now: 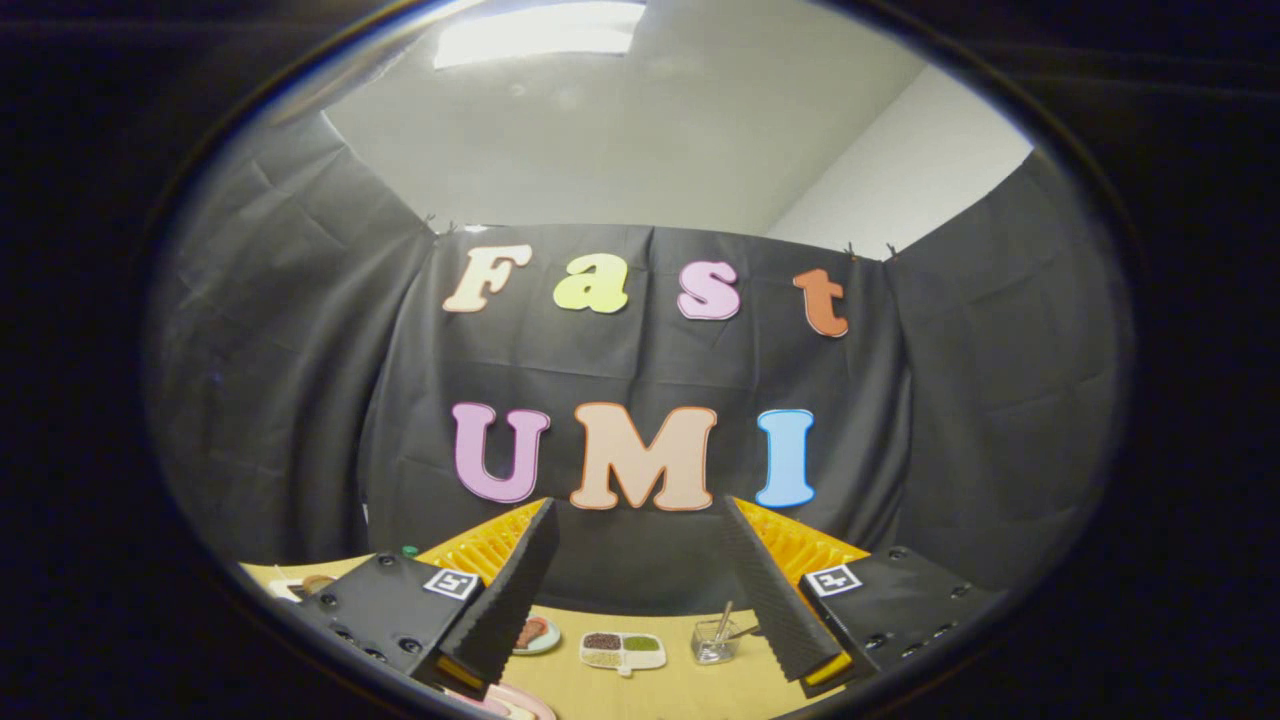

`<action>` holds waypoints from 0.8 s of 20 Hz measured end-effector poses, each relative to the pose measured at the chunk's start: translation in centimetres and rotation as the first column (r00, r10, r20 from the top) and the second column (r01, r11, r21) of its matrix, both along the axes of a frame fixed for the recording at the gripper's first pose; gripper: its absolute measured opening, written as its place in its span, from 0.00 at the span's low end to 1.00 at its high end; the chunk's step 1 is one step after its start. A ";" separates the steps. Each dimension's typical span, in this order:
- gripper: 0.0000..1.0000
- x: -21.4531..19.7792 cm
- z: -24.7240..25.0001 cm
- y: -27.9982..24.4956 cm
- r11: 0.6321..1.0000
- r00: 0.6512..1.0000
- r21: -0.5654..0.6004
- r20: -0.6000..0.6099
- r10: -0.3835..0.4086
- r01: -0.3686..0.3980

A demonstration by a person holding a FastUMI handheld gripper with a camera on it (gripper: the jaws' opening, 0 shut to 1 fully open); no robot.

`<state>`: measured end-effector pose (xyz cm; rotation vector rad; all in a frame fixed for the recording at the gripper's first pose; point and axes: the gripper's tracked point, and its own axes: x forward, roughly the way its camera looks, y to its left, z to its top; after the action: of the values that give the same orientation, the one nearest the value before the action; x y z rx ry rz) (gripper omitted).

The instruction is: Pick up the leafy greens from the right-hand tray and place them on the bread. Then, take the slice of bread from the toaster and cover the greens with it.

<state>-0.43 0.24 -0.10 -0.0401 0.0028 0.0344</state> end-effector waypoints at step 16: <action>1.00 -0.1 -6.8 -1.2 0.976 0.970 -0.091 -0.164 0.180 -0.197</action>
<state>-0.51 -0.97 -6.94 -0.1445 0.1565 0.2280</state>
